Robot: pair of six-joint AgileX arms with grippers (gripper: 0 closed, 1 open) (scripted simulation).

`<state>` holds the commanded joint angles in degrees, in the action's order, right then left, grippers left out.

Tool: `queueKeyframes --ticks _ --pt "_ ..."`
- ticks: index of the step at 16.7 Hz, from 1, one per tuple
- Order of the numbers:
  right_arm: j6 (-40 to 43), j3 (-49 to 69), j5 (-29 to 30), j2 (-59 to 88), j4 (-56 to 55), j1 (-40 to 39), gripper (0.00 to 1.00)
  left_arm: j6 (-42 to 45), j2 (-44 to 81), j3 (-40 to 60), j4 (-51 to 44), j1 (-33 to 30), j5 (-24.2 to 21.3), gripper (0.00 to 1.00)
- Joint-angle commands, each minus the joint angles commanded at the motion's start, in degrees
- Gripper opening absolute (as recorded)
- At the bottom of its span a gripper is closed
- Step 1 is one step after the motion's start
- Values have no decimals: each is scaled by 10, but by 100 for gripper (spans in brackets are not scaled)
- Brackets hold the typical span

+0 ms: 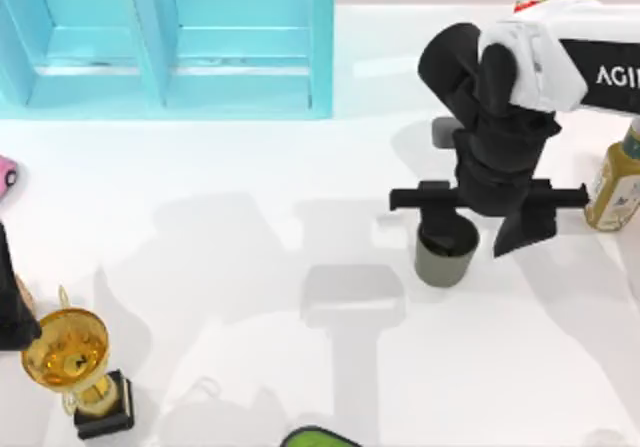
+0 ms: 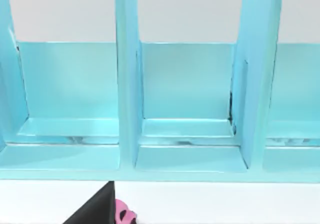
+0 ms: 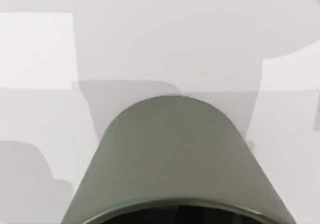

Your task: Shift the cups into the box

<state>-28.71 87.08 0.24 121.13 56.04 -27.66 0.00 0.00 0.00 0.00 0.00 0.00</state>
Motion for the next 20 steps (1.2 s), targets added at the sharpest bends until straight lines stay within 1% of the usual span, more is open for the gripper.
queueKeyframes --ticks 4,5,14,17,20 --pt "0 0 0 0 0 0 2 0 0 0 0 0 0 100" --pt "0 0 0 0 0 0 0 0 0 0 0 0 0 100" --pt "1 0 0 -2 2 3 0 0 0 0 0 0 0 100" --pt "30 10 -1 -28 42 37 0 0 0 0 0 0 0 100" --pt "81 25 -2 -73 108 83 0 0 0 0 0 0 0 100"
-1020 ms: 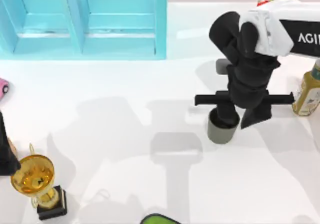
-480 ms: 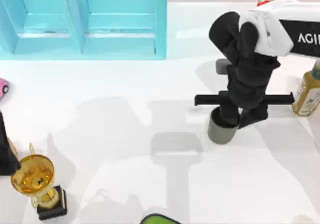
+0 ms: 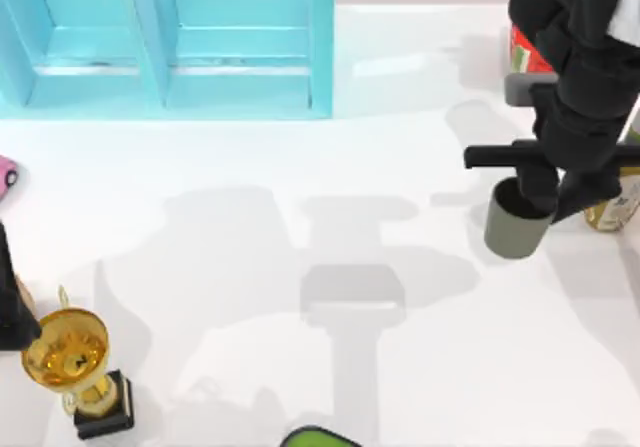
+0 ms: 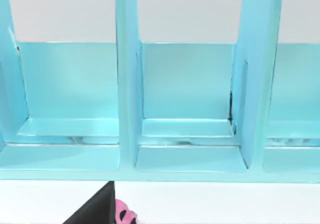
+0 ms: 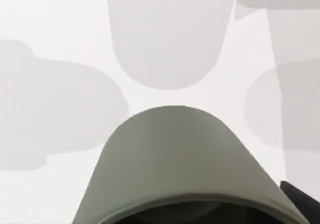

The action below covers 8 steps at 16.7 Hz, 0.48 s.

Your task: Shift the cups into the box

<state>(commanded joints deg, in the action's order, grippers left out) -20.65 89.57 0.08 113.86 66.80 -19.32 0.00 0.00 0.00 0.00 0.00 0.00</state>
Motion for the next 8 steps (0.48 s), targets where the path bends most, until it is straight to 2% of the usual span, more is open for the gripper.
queueKeyframes --ticks 4,8 --pt "59 23 1 -51 65 56 0 0 0 0 0 0 0 100" --pt "62 23 2 -52 66 56 0 0 0 0 0 0 0 100"
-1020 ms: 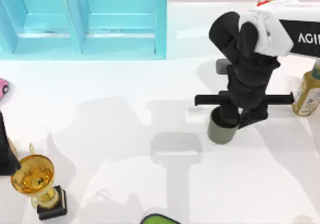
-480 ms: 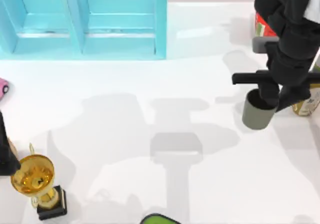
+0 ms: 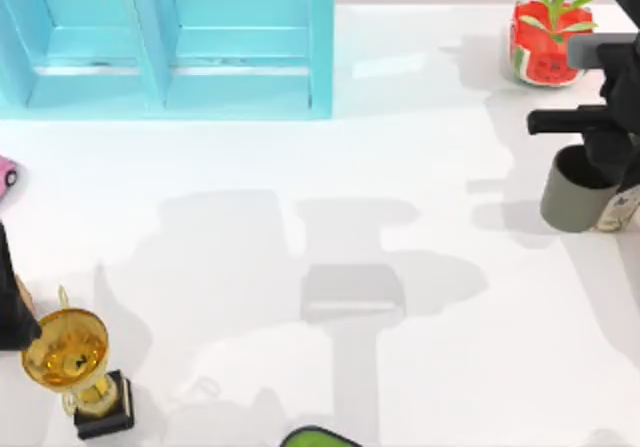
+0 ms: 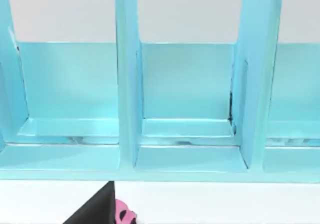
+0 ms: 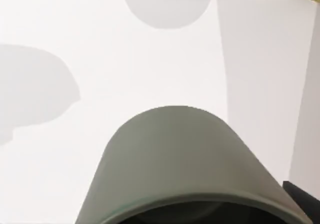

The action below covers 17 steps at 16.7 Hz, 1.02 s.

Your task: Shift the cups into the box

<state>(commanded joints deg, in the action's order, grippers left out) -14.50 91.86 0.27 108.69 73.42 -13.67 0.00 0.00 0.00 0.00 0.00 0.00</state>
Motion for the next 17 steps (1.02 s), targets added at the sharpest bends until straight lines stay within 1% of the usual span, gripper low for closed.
queueKeyframes --ticks 2,5,7,11,13,15,17 --pt "8 -1 -2 -3 6 8 0 0 0 0 0 0 0 100" --pt "62 -7 -9 -25 31 63 0 0 0 0 0 0 0 100" --pt "125 -8 -12 -41 44 125 0 0 0 0 0 0 0 100" --pt "290 3 -12 -56 49 296 0 0 0 0 0 0 0 100" --pt "363 18 -9 -52 44 365 0 0 0 0 0 0 0 100" --pt "412 31 -5 -48 40 412 0 0 0 0 0 0 0 100" --pt "437 41 -2 -44 36 437 0 0 0 0 0 0 0 100"
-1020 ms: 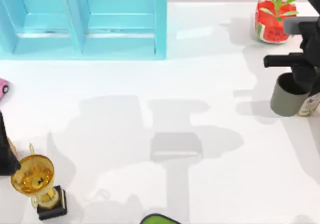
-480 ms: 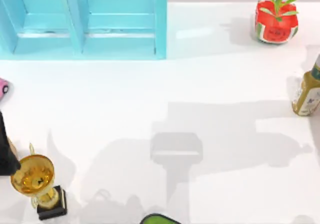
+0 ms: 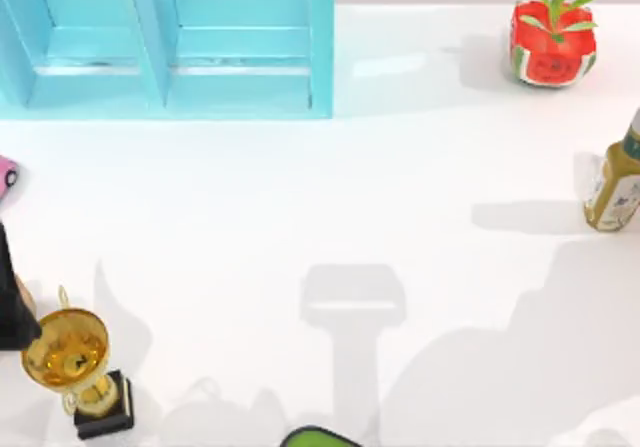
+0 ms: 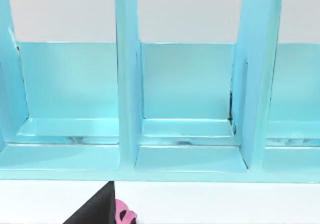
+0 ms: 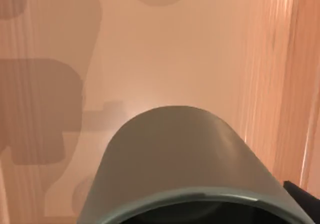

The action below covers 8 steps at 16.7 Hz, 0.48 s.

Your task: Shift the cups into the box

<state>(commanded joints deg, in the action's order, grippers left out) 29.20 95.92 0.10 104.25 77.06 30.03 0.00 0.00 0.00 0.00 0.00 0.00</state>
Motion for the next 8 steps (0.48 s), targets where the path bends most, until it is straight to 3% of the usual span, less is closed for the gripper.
queueKeyframes --ticks 8 --pt "-2 -8 2 1 -9 2 0 0 0 0 0 0 0 100"
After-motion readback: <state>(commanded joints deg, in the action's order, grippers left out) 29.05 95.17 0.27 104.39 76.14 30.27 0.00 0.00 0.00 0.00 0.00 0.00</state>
